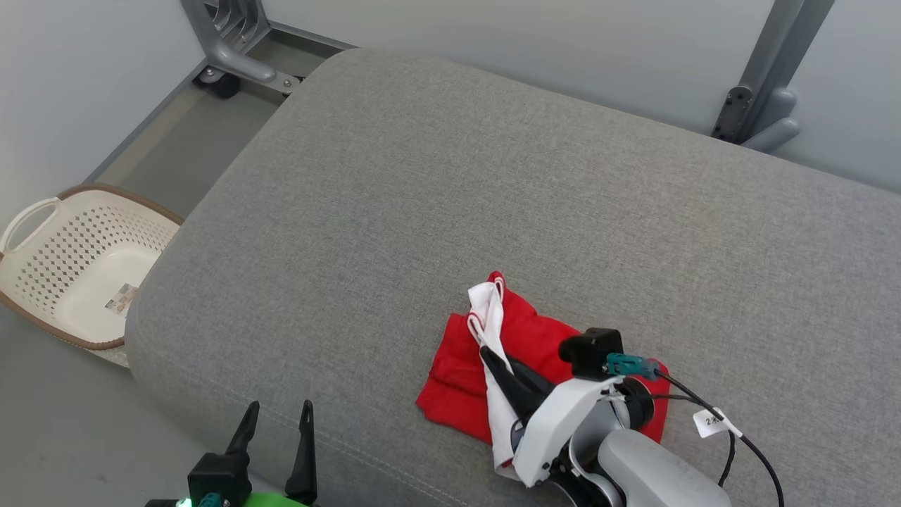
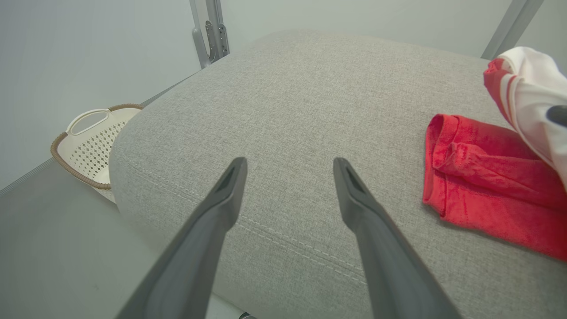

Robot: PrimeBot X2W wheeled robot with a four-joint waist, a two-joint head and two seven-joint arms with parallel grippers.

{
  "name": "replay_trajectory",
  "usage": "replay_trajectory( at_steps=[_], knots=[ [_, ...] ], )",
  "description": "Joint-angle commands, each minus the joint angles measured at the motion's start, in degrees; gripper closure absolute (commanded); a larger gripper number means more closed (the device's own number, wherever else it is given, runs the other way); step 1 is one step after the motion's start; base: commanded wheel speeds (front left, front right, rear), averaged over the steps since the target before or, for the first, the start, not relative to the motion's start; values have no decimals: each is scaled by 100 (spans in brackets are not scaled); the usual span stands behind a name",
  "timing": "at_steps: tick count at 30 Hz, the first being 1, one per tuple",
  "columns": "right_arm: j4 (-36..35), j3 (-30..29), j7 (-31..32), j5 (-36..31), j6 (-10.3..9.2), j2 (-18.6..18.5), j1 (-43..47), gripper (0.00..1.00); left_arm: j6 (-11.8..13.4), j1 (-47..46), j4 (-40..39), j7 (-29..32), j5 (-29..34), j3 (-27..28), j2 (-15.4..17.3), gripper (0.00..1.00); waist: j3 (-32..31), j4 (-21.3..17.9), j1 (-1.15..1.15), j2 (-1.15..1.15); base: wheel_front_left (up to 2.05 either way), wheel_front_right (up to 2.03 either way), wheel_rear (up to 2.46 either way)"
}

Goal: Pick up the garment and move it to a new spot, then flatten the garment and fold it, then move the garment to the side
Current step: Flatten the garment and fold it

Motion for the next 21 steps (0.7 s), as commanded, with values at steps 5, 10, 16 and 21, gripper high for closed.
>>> replay_trajectory(
  at_steps=[5,10,16,21],
  knots=[
    [282,129,-397,244,1,-16,-232,0,36,-166,-20,0,18,-10,11,0,51,-177,0,57,0,0,0],
    [338,31,-612,283,1,-24,-295,0,62,-158,-40,0,25,54,12,0,14,-481,0,57,0,0,0],
    [161,-881,-655,-394,1,-153,-5,0,90,-70,-143,0,64,176,12,0,-107,-922,0,57,0,0,0],
    [-320,-1960,-658,-1167,1,-158,579,0,64,-7,-312,0,116,327,13,0,-221,-1394,0,57,0,0,0]
  ],
)
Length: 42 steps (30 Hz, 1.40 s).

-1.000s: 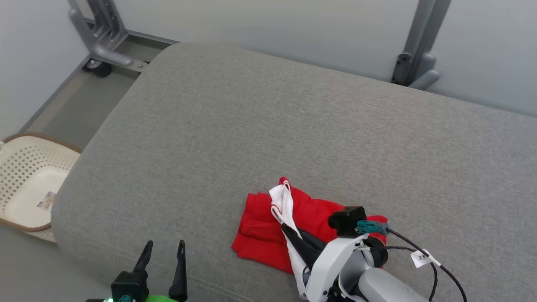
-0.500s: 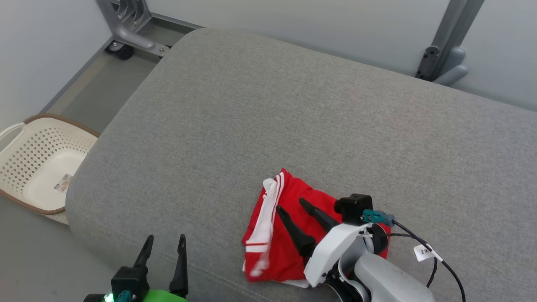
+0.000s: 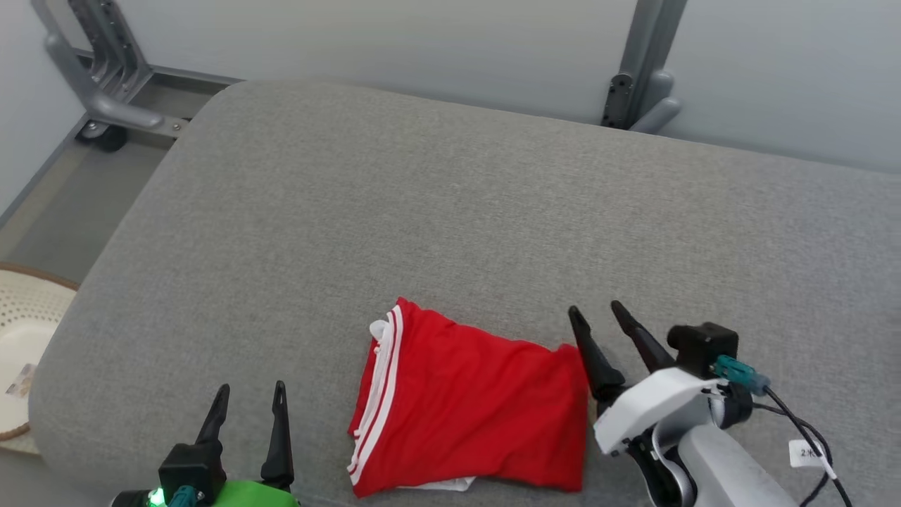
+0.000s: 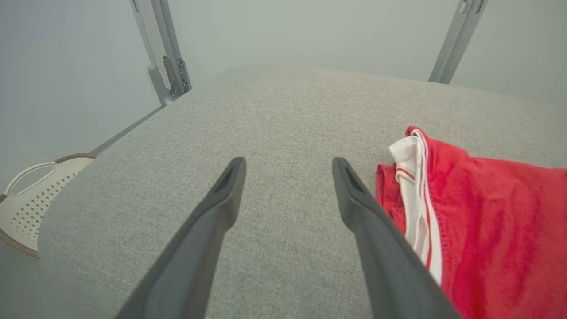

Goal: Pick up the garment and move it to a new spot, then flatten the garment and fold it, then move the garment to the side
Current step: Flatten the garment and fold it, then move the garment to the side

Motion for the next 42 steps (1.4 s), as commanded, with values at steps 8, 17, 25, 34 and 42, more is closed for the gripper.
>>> replay_trajectory(
  at_steps=[8,17,25,34,42],
  knots=[
    [-660,-846,-21,-883,0,49,796,0,26,121,-105,0,77,263,17,0,-283,-1091,0,57,0,0,0],
    [-1189,-1305,-20,-1279,1,95,1334,0,18,183,-49,0,113,551,17,0,-390,-1689,0,57,0,0,0],
    [-1445,-1390,-20,-1541,0,116,1677,0,24,291,-35,0,96,688,19,0,-525,-1919,0,57,0,0,0],
    [-1566,-1310,-20,-1526,0,119,1890,0,74,457,-73,0,45,750,18,0,-634,-2026,0,57,0,0,0],
    [-1597,-1310,-20,-1482,0,119,1907,0,45,477,-39,0,37,744,19,0,-623,-1996,0,57,0,0,0]
  ],
)
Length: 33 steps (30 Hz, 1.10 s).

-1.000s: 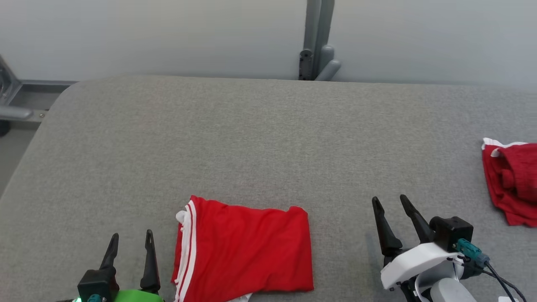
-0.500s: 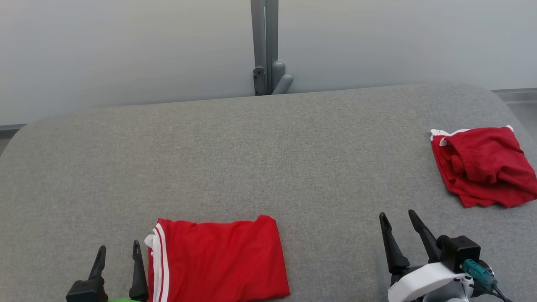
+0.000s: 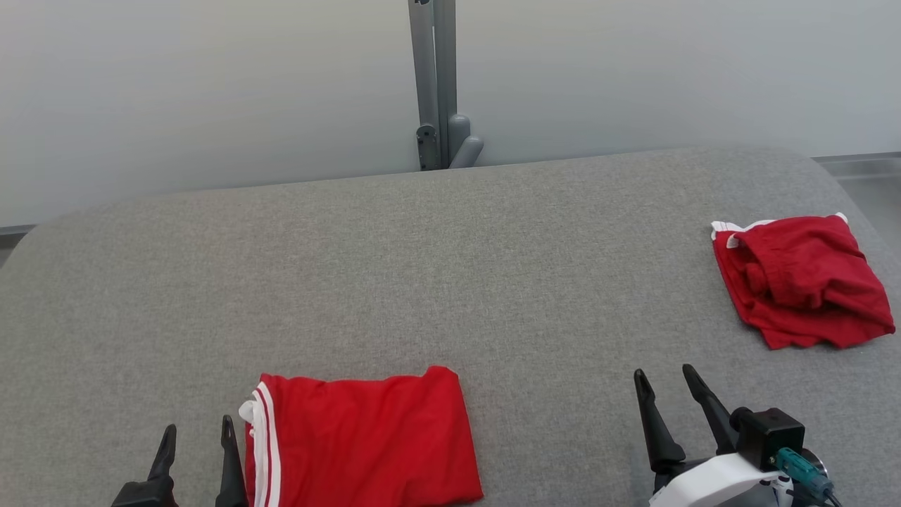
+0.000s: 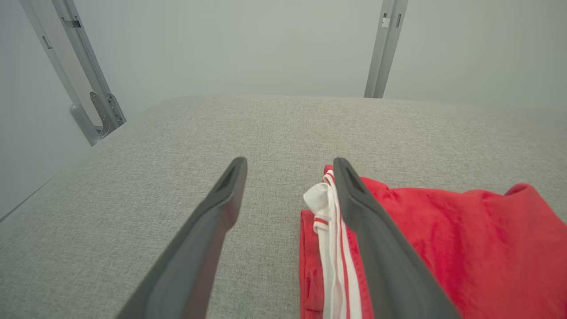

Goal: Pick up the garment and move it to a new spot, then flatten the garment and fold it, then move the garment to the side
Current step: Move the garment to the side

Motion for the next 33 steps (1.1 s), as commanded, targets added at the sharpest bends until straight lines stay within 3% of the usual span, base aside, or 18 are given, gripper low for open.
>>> replay_trajectory(
  at_steps=[1,9,14,25,33],
  knots=[
    [-16,0,-15,25,-1,-11,30,0,-5,80,-6,0,-31,5,22,0,8,18,0,57,0,0,0],
    [27,107,-15,90,-1,-9,-38,0,15,67,-25,0,-46,-74,21,0,76,169,0,57,0,0,0],
    [148,479,-15,292,-1,-8,-97,0,-19,-48,-10,0,-40,-199,24,0,188,452,0,57,0,0,0],
    [921,1481,-15,1001,-1,-17,-429,0,-66,-139,79,0,46,-415,21,0,436,1596,0,57,0,0,0],
    [1836,1576,-13,1579,-1,-17,-828,0,-106,-78,100,0,56,-358,19,0,581,2380,0,57,0,0,0]
  ],
)
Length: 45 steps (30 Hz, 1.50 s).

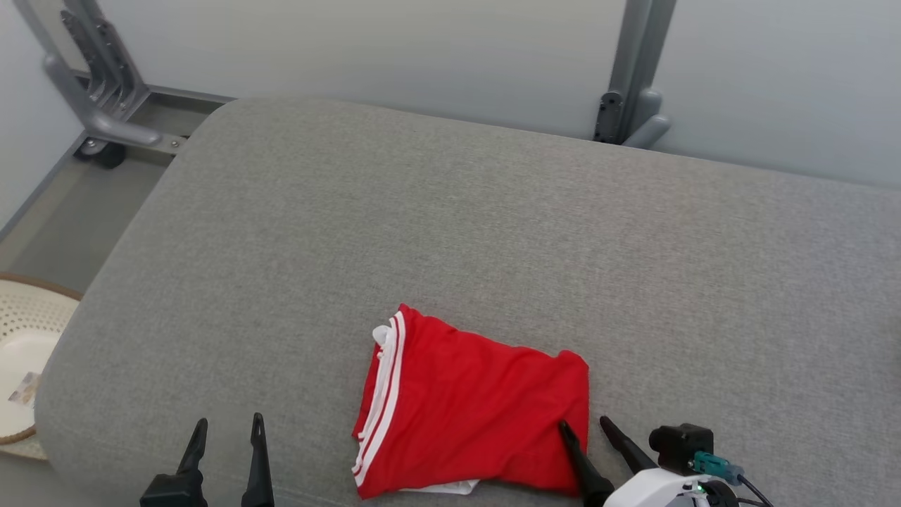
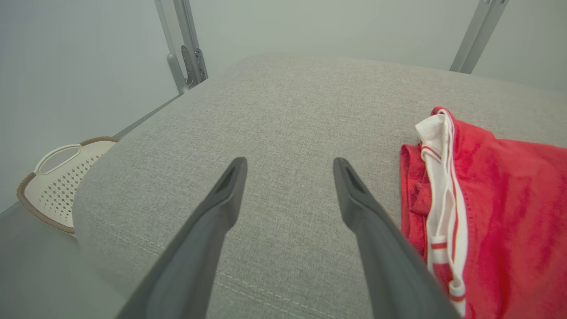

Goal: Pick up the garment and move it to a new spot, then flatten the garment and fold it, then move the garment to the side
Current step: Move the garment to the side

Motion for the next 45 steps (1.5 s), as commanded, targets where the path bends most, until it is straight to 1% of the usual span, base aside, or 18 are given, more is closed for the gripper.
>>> replay_trajectory(
  at_steps=[1,3,6,7,8,9,13,16,20,26,30,35,40,43,45],
  knots=[
    [174,18,-14,90,0,-26,-169,0,-32,-18,11,0,18,14,15,0,187,558,0,57,0,0,0],
    [411,82,-15,185,0,-25,-278,0,-39,-27,-10,0,21,0,15,0,216,653,0,57,0,0,0],
    [579,179,-15,295,0,-26,-390,0,-38,-59,-19,0,9,-23,15,0,246,715,0,57,0,0,0],
    [684,216,-13,365,1,-25,-493,22,-26,-83,-30,0,-2,-33,15,0,264,740,0,57,0,0,0],
    [724,228,-13,380,0,-24,-523,66,-20,-95,-36,0,-10,-36,15,0,274,743,0,57,0,0,0],
    [749,220,-13,400,0,-24,-540,100,-8,-108,-45,0,-17,-30,15,0,283,735,0,57,0,0,0],
    [616,31,-15,276,0,-25,-560,100,-31,-108,-81,0,-9,-37,16,0,281,559,0,57,0,0,0],
    [458,-199,-16,143,-3,-39,-528,100,-48,-75,-112,0,-3,-43,16,0,239,247,0,57,0,0,0],
    [310,-365,-16,24,-4,-32,-433,100,-97,22,-72,0,14,-72,15,0,137,-482,0,57,0,0,0],
    [243,-550,-17,-130,-4,-34,-284,100,-145,13,-63,0,-13,-150,18,0,0,-1820,0,57,0,0,0],
    [186,-632,-17,-250,-4,-27,-240,100,-131,-112,-92,0,-63,-252,16,0,20,-2649,0,57,0,0,0],
    [109,-625,-16,-326,-3,-24,-257,100,-132,-240,-100,0,-113,-373,17,0,108,-3484,0,57,0,0,0],
    [-6,-543,-16,-221,-3,-22,-208,100,-122,-347,-126,0,-104,-458,18,0,205,-4034,0,57,0,0,0],
    [-70,-471,-17,-176,-3,-23,-210,100,-138,-361,-122,0,-64,-453,18,0,283,-4240,0,57,0,0,0],
    [-124,-438,-17,-138,-3,-24,-230,100,-133,-398,-138,0,-45,-447,19,0,358,-4311,0,57,0,0,0]
  ],
)
